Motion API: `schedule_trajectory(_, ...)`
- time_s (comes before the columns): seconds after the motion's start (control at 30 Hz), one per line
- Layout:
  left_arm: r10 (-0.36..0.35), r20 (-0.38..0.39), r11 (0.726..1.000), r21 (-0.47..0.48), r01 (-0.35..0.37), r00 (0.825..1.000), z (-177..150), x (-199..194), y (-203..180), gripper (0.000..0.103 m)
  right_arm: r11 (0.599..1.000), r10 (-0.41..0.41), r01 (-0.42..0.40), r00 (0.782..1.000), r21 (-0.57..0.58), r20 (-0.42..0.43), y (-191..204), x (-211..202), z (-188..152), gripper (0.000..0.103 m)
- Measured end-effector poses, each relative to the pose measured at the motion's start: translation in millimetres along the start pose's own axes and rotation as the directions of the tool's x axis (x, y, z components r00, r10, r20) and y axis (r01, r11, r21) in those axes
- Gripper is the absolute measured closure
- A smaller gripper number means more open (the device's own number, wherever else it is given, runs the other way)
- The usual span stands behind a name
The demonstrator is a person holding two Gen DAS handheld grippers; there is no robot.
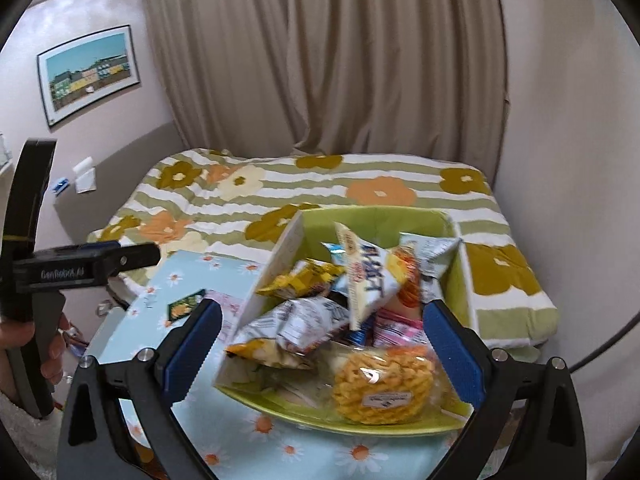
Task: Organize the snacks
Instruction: 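Move both tools back over the last two snacks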
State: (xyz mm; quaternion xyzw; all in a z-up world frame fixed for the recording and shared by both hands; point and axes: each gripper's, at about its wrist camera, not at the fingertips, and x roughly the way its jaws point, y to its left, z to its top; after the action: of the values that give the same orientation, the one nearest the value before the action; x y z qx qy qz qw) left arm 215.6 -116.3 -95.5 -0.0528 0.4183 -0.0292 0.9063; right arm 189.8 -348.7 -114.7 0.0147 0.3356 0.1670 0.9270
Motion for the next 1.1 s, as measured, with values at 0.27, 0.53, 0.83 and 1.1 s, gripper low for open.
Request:
schedule_trajectory(0.27,0.089,0.005,0.996,0.028,-0.089,0.996,-18,-24,60,0.004,0.995,0.093,-0.094,0.995,-0.028,-0.033,47,16,10,0.003)
schedule_trajectory(0.53,0.025,-0.068,0.994,0.105,-0.018,0.997,-22,2,129,0.004,0.997,0.074,-0.073,0.997,0.032,-0.012,109,51,15,0.003)
schedule_trajectory(0.83,-0.109,-0.192,0.970,0.192,0.146,0.975,-12,63,190,0.004,0.993,0.005,0.013,0.987,0.113,-0.159,178,130,3,0.003)
schedule_trajectory(1.1,-0.179,-0.314,0.928,0.262,0.266,0.932,-14,132,204,0.004,0.972,-0.096,0.151,0.956,0.182,-0.277,182,192,-24,0.003)
